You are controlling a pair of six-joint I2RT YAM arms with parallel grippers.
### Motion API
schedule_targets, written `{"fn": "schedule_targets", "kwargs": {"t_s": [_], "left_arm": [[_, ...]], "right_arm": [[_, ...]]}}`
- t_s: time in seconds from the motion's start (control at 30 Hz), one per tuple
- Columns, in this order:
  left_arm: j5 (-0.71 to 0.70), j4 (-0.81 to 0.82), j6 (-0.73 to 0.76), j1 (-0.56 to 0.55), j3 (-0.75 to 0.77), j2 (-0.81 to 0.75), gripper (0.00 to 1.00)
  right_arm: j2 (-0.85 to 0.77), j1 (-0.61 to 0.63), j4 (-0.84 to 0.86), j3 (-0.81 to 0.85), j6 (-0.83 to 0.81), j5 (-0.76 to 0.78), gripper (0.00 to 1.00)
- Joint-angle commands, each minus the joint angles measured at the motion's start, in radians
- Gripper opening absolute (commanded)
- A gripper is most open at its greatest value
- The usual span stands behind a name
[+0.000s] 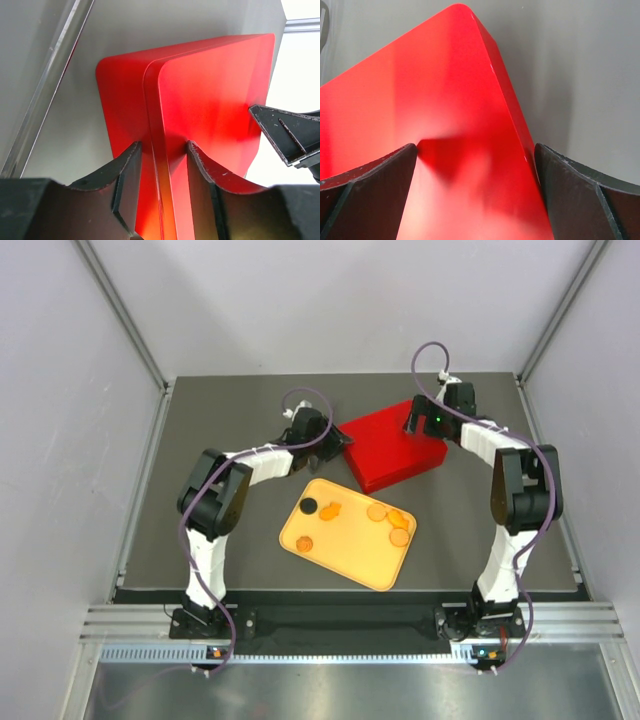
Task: Pack the cookies
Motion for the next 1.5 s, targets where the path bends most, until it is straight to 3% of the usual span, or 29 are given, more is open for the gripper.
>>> {"fn": "schedule_targets", "kwargs": {"t_s": [0.0, 0.3, 0.57, 0.67, 0.83, 0.97, 1.27, 1.47], "left_arm": [[0.052, 0.010, 0.013, -0.034, 0.045, 0.055, 0.33], [0.107, -0.155, 0.115, -0.034, 0.241, 0.169, 0.26], [0.170, -0.283, 0.200, -0.033, 0.463, 0.279, 0.26], [0.173, -0.320, 0.233, -0.027, 0.513, 0.287, 0.32], [0.173, -0.335, 0.272, 0.009, 0.510, 0.250, 0.54], [0.194, -0.337, 0.304, 0.030, 0.502, 0.213, 0.65], [0.283, -0.321, 0.367, 0.064, 0.448, 0.115, 0.73], [0.286, -0.323, 0.372, 0.091, 0.297, 0.009, 0.74]], "right_arm": [[-0.014, 0.092, -0.090, -0.057, -0.028, -0.013, 1.00], [-0.084, 0.103, -0.026, -0.200, 0.054, 0.029, 1.00], [-0.154, 0.100, 0.007, -0.294, 0.100, 0.045, 0.99], [-0.154, 0.097, 0.005, -0.301, 0.114, 0.065, 0.99], [-0.149, 0.085, -0.003, -0.303, 0.130, 0.072, 0.99], [-0.144, 0.079, -0.001, -0.303, 0.136, 0.072, 0.99], [-0.129, 0.065, 0.000, -0.289, 0.142, 0.066, 1.00], [-0.126, 0.054, 0.003, -0.286, 0.142, 0.058, 1.00]]}}
